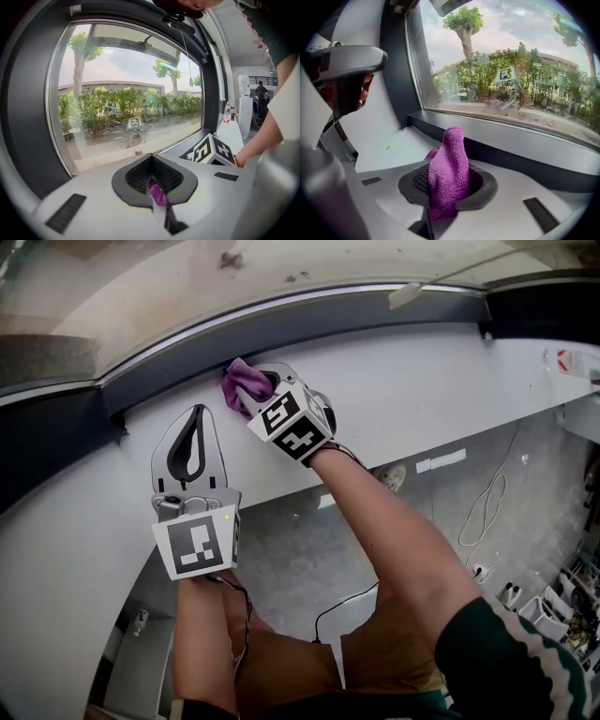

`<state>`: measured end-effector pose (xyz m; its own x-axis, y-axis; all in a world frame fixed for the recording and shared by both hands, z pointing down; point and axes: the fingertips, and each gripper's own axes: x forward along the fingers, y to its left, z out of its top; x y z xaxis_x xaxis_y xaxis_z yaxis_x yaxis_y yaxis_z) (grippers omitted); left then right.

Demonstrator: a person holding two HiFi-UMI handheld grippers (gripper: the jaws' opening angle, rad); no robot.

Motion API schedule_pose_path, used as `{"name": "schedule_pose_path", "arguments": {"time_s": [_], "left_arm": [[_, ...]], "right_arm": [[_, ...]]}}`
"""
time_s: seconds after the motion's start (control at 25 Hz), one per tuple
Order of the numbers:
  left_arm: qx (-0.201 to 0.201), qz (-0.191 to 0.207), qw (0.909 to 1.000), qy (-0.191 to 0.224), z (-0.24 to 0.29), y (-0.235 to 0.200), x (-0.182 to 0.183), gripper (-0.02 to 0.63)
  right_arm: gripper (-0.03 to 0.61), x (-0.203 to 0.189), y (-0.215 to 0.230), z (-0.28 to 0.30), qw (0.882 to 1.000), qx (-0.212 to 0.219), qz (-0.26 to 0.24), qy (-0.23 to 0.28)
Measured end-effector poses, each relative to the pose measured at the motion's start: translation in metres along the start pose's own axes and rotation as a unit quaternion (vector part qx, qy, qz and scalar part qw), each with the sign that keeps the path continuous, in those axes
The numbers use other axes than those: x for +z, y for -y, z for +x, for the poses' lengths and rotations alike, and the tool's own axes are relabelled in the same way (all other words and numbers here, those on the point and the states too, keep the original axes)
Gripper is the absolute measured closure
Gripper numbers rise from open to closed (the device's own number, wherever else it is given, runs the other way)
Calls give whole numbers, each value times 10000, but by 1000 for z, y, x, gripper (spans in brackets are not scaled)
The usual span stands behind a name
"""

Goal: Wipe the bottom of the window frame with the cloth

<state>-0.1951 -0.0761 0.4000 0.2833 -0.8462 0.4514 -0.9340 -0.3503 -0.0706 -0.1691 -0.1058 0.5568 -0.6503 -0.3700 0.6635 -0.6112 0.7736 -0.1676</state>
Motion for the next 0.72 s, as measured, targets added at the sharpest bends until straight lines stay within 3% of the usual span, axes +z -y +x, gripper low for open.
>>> {"name": "schedule_pose_path", "arguments": {"time_s": [0.36,0.72], "left_arm": [[-193,62,9998,-48,24,21,9,606],[-367,105,9991,-202,46,48,-1,606]], "right_arm": [[479,-10,26,-16,9996,-132,-170,-168],[479,-14,40,-26,9991,-174,-394,25]]}}
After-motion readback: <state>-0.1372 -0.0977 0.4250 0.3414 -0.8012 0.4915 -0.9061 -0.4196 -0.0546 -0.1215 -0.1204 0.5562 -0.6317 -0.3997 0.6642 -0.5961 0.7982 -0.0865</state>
